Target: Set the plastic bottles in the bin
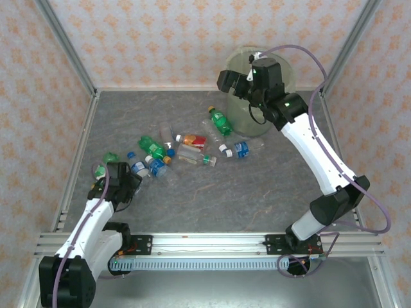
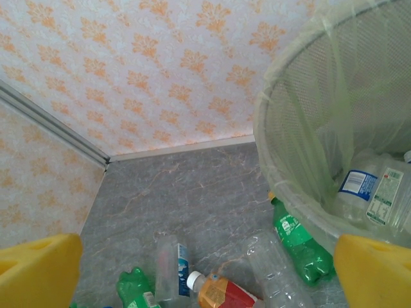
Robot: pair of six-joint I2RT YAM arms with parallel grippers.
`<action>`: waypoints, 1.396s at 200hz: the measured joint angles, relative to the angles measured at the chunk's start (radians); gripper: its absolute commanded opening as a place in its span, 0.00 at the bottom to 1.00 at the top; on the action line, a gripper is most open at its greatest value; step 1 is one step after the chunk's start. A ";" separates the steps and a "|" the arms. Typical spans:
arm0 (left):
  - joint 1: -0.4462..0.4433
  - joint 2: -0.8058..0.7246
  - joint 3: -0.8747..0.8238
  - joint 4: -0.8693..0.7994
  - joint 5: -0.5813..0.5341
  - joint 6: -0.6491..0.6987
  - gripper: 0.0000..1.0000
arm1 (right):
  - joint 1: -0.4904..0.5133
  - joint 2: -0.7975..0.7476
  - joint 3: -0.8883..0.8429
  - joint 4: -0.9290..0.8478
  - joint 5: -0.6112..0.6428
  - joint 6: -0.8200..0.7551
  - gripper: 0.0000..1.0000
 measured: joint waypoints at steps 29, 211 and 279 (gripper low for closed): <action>-0.046 0.021 0.106 -0.023 -0.021 0.009 0.53 | 0.000 -0.059 -0.119 0.053 -0.026 0.021 1.00; -0.700 0.324 0.719 0.012 -0.341 0.110 0.50 | 0.000 -0.197 -0.293 0.212 -0.211 0.057 1.00; -0.801 0.342 0.811 0.109 -0.383 0.303 0.49 | -0.039 -0.158 -0.205 0.208 -0.345 0.087 0.95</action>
